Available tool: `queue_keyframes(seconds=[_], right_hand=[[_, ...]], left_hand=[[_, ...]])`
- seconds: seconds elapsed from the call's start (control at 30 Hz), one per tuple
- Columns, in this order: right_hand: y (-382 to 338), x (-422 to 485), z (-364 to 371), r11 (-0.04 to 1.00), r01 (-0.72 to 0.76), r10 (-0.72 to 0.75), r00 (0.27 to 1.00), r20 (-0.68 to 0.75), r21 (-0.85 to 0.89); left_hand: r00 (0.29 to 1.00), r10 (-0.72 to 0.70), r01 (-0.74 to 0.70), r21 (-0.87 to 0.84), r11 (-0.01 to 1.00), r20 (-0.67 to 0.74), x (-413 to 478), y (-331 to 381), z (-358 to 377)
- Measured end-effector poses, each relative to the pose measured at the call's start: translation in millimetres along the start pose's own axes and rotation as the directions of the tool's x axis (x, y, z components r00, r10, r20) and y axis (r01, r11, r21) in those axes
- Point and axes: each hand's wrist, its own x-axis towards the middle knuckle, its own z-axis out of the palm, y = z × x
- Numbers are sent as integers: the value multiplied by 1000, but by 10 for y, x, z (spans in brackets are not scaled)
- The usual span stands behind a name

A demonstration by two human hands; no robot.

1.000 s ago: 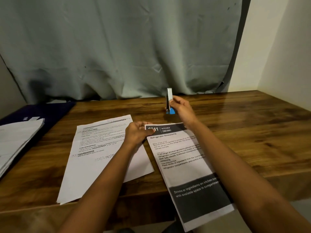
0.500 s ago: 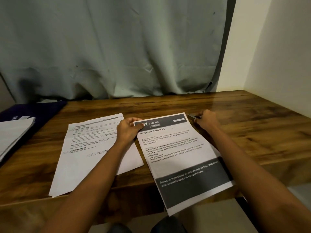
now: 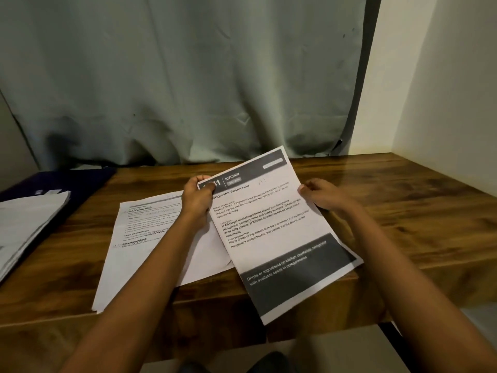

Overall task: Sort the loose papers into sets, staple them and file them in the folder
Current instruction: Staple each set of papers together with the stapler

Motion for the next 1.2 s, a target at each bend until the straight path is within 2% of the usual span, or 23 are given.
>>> queue_keyframes(seconds=[0.17, 0.27, 0.4, 0.5, 0.57, 0.63, 0.7, 0.83, 0.97, 1.1, 1.2], right_hand=[[-172, -7, 68, 975, -38, 15, 995, 103, 217], [-344, 7, 70, 958, -28, 12, 998, 57, 287], [-551, 117, 154, 964, -10, 16, 1000, -18, 264], [-705, 184, 331, 967, -50, 56, 998, -18, 248], [-818, 204, 515, 975, -60, 65, 998, -17, 212], [-936, 197, 744, 979, -57, 63, 998, -23, 195], [-1032, 211, 994, 983, -58, 66, 997, -38, 174], [-1218, 186, 1417, 998, -47, 48, 998, -43, 30], [-1343, 109, 1676, 985, -17, 23, 999, 31, -172], [-1383, 50, 1760, 951, 9, 20, 996, 88, -309], [-1449, 27, 1777, 942, 25, 20, 991, 131, -334]], left_hand=[[999, -25, 20, -99, 995, -44, 86, 226, -113], [996, -94, 93, -124, 988, 0, 114, 311, -229], [988, -99, 111, -103, 988, 116, 75, 348, -486], [965, -152, 163, -36, 986, 213, 7, 376, -737], [960, -174, 177, 4, 984, 218, -10, 377, -898], [975, -158, 145, 88, 985, 159, -3, 375, -1055], [991, -120, 104, 245, 964, 52, 7, 360, -1204], [990, 19, 58, 537, 842, -138, -7, 280, -1449], [974, 102, 102, 795, 598, -202, -81, 191, -1553], [964, -36, 253, 876, 412, -262, -99, 116, -1583], [964, -102, 265, 873, 410, -245, -71, 147, -1576]])
